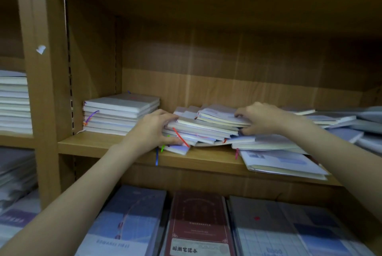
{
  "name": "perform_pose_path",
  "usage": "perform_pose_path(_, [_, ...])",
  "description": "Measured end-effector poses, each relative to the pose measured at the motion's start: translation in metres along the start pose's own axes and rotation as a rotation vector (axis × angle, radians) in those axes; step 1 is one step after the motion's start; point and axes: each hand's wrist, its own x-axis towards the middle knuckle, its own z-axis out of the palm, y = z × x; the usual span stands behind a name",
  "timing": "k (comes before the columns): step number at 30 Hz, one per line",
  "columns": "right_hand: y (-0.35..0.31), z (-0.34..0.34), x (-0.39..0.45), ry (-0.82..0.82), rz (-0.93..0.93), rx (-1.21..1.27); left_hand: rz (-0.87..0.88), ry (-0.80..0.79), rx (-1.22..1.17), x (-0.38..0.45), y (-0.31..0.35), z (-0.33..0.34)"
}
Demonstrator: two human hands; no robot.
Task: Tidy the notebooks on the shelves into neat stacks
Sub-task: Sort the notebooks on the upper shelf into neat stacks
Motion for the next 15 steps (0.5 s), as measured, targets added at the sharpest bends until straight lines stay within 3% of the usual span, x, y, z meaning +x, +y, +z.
perform_pose_path(3, [-0.006, 0.002, 0.001, 0.008, -0.030, -0.065, -0.056, -0.005, 0.004, -0.005, -0.005, -0.007])
perform_pose_path(8, [0.007, -0.010, -0.002, 0.017, -0.093, 0.039, -0.142, 0.056, 0.024, -0.023, -0.024, -0.020])
perform_pose_path(13, [0.009, -0.028, -0.013, 0.297, -0.059, 0.206, -0.204, 0.086, -0.091, -0.030, -0.033, -0.019])
perform_pose_path(15, [-0.007, -0.028, -0.018, 0.301, -0.089, 0.290, -0.215, 0.108, -0.132, -0.031, -0.031, -0.016])
